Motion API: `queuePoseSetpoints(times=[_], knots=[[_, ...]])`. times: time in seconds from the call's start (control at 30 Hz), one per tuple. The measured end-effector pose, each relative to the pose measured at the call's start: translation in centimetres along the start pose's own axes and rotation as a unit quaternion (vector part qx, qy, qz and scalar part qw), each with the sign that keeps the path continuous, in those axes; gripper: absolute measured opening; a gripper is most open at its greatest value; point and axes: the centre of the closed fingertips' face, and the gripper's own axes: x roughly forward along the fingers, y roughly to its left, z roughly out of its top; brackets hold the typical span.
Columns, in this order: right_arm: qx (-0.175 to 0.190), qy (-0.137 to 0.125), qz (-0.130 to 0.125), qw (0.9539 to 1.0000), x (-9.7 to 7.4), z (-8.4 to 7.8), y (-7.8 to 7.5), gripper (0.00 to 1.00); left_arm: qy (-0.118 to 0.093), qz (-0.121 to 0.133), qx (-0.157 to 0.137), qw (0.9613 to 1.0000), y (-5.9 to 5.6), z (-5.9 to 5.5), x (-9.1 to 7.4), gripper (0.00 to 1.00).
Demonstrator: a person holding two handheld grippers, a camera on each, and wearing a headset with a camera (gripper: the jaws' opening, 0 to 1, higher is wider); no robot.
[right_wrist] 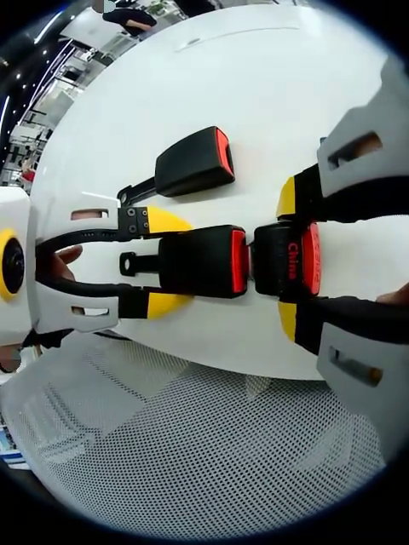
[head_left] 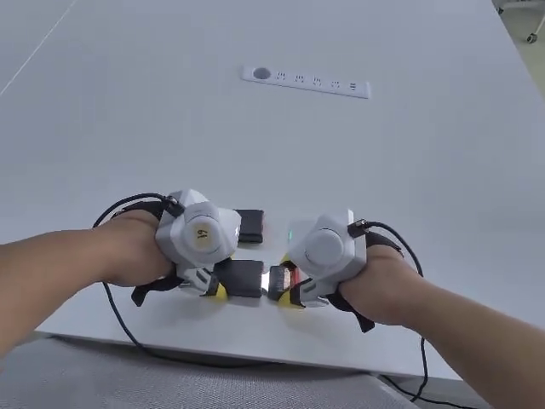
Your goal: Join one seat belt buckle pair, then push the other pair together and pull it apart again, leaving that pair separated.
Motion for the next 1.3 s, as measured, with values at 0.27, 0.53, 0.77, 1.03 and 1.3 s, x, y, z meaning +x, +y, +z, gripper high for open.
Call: queuePoseSetpoints(times=[0.27,0.53,0.77,1.03,1.3], knots=[[0.008,0.004,-0.004,1.0,-0.09,-0.11,0.03,0.31,-0.006,-0.001,-0.005,1.0,0.09,-0.09,-0.16,0.3],[0.0,0.006,-0.006,1.0,-0.07,-0.19,0.04,0.31,-0.005,-0.001,-0.007,1.0,0.13,-0.12,-0.19,0.3],[0.007,0.006,-0.012,0.9999,-0.11,-0.2,0.03,0.31,-0.01,0.002,-0.007,0.9999,0.13,-0.12,-0.21,0.3],[0.002,0.002,-0.005,1.0,-0.13,-0.22,0.14,0.31,-0.01,0.002,-0.006,0.9999,0.16,-0.2,-0.26,0.3],[0.009,-0.014,-0.008,0.9998,-0.03,-0.11,0.11,0.31,-0.014,0.002,-0.006,0.9999,0.17,-0.23,-0.27,0.3]])
